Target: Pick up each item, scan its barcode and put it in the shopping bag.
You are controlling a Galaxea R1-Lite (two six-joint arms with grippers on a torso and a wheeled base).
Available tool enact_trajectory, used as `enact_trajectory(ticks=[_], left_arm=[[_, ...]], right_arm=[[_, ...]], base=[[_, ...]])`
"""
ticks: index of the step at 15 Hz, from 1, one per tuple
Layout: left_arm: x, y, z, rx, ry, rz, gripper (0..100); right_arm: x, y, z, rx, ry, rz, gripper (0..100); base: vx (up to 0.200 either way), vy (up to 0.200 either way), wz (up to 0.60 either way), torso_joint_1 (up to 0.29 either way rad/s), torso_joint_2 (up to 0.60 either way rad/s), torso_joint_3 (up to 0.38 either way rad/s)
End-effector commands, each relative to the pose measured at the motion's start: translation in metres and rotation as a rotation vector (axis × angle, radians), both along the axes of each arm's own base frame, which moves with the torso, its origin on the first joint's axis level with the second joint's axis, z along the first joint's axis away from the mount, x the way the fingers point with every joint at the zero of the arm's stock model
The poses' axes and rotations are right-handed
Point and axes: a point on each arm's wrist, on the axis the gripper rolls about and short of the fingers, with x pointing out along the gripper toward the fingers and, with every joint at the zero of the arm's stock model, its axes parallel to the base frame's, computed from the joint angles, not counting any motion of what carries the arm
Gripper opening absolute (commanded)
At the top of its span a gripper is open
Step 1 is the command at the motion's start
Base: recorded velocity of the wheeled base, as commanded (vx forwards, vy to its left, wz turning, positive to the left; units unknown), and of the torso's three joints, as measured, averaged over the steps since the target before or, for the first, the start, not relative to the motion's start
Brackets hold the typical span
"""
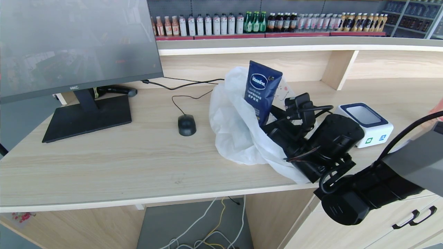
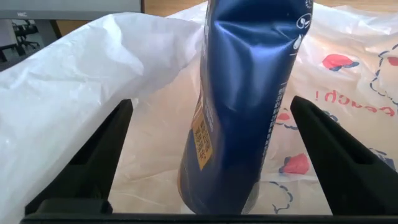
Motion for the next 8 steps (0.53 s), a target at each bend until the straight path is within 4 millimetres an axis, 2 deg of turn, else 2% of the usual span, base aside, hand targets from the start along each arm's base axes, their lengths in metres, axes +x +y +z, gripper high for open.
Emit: enact_trajectory(ticks=[1,8], left_arm=[[0.0,0.0,0.0,-0.001,0.0,-0.001,100],[0.0,0.0,0.0,0.001,0.0,-0.001,100]], right_arm=[[-0.003,-0.002,0.003,0.003,-0.007,0.0,100],[-0.026,-0.015,0.021,0.023,-0.032,0.004,100]], base=[[0.0,0.0,0.0,0.0,0.0,0.0],[0.0,0.0,0.0,0.0,0.0,0.0]])
